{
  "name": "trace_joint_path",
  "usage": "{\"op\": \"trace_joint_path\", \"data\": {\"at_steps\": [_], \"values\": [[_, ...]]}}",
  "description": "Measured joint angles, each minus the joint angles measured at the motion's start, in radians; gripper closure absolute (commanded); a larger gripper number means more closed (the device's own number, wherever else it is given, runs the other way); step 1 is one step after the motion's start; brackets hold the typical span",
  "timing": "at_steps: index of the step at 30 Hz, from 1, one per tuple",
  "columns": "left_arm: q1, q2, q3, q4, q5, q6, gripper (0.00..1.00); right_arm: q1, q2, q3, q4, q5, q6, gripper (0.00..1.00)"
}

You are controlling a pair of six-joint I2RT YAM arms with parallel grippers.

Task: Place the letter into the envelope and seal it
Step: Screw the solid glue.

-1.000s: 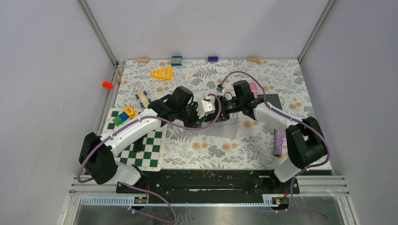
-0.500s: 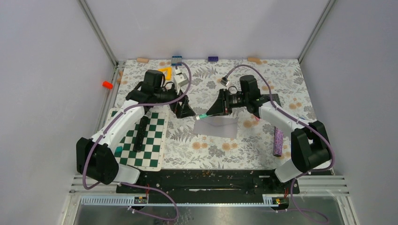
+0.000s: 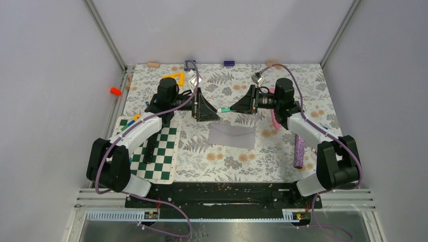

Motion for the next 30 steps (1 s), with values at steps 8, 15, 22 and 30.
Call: {"op": "trace_joint_path", "data": {"at_steps": [8, 15, 22, 30], "values": [[-0.035, 0.0, 0.003, 0.013, -0.022, -0.019, 0.08, 0.0, 0.013, -0.011, 0.048, -0.001, 0.025, 0.79], [-0.037, 0.003, 0.003, 0.028, -0.024, -0.032, 0.14, 0.037, 0.033, -0.014, 0.045, -0.007, 0.017, 0.79], [-0.037, 0.008, 0.003, 0.026, -0.024, -0.032, 0.28, 0.058, 0.048, -0.014, 0.03, -0.009, 0.01, 0.79], [-0.055, 0.019, 0.013, -0.016, -0.025, 0.009, 0.38, 0.058, 0.059, -0.014, 0.021, -0.009, -0.008, 0.79]]}}
